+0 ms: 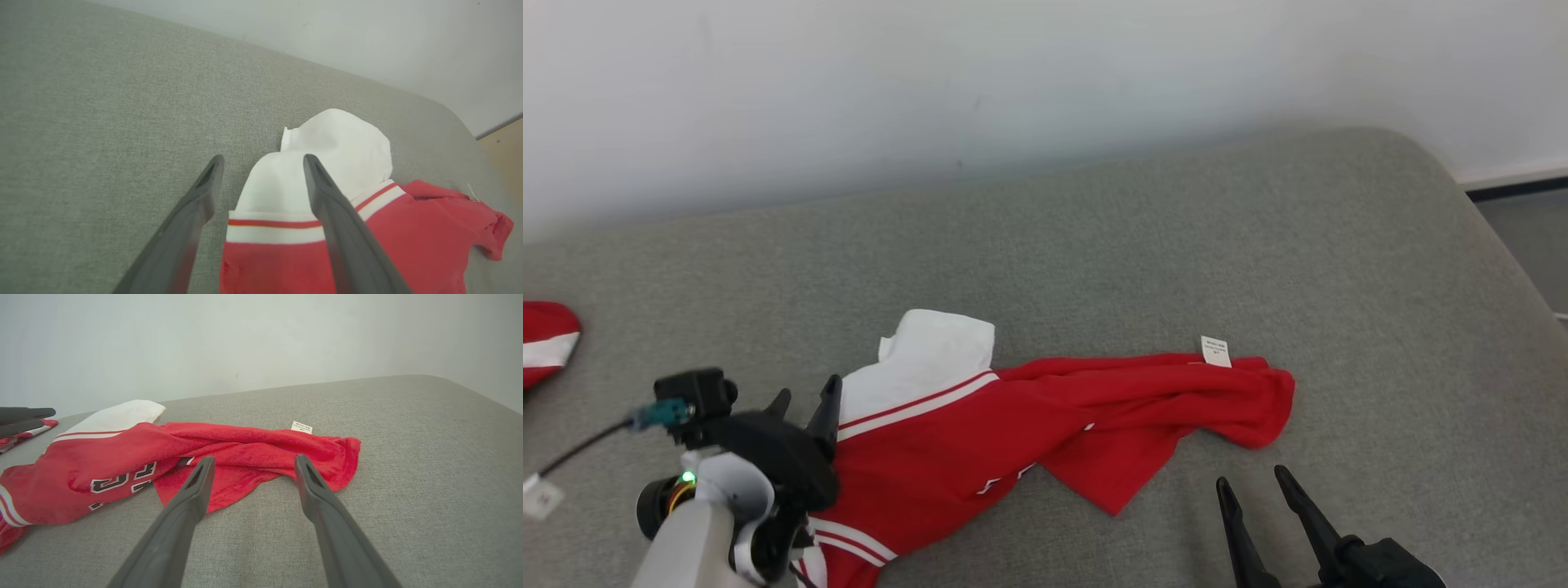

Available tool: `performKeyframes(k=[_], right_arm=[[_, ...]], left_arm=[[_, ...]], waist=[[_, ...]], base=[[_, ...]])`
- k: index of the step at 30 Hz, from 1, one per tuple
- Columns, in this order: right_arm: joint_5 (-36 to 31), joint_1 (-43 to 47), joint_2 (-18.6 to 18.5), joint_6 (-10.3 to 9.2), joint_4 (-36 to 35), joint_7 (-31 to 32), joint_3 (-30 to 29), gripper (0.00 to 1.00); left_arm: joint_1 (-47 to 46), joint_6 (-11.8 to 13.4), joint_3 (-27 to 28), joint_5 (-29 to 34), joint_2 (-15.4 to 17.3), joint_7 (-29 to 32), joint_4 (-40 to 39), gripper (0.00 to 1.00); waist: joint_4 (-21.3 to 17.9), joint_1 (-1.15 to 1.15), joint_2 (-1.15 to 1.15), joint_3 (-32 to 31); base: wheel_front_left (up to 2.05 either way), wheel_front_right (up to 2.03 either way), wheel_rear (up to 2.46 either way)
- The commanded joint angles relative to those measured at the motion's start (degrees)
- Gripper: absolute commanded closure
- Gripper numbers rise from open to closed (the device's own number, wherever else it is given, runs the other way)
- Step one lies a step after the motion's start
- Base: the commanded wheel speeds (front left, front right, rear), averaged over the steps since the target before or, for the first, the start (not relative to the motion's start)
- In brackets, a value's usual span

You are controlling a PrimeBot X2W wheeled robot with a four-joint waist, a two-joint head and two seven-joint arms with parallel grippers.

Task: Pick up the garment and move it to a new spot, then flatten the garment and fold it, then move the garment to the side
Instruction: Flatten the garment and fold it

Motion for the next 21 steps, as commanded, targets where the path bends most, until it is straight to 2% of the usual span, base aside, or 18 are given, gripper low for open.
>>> performKeyframes(k=[1,5,10,16,21], right_arm=[[-0.14,-0.5,-0.4,-0.14,-0.28,-0.25,-0.02,0.0],[-0.38,-0.67,-0.65,-0.14,-0.87,-0.24,-0.26,0.0],[-0.5,-0.34,-0.8,-0.15,-1.5,-0.25,-0.68,0.0],[-0.6,-0.28,-0.6,-0.15,-1.48,-0.25,-0.15,0.0],[-0.16,-0.66,-0.68,-0.15,-1.38,-0.25,0.45,0.0]], left_arm=[[-1.09,0.22,0.07,-0.55,-0.23,1.18,0.53,0.0],[-5.61,1.01,0.23,-3.16,-0.24,8.6,3.29,0.0],[-8.16,1.66,-2.25,-2.45,-0.25,15.65,4.25,0.0],[-9.14,2.4,-6.1,-0.25,-1.29,19.74,5.0,0.0],[-10.49,3.57,-7.7,1.75,-0.99,19.41,4.96,0.0]], waist=[[-2.18,-0.01,-0.01,2.33],[-2.81,-0.01,-0.01,3.89],[-2.57,-0.01,-0.01,4.67],[-1.85,-0.01,-0.01,4.66],[-1.79,-0.01,-0.01,4.6]], base=[[0.0,0.0,0.0],[0.0,0.0,0.0],[0.0,0.0,0.0],[0.0,0.0,0.0],[0.0,0.0,0.0]])
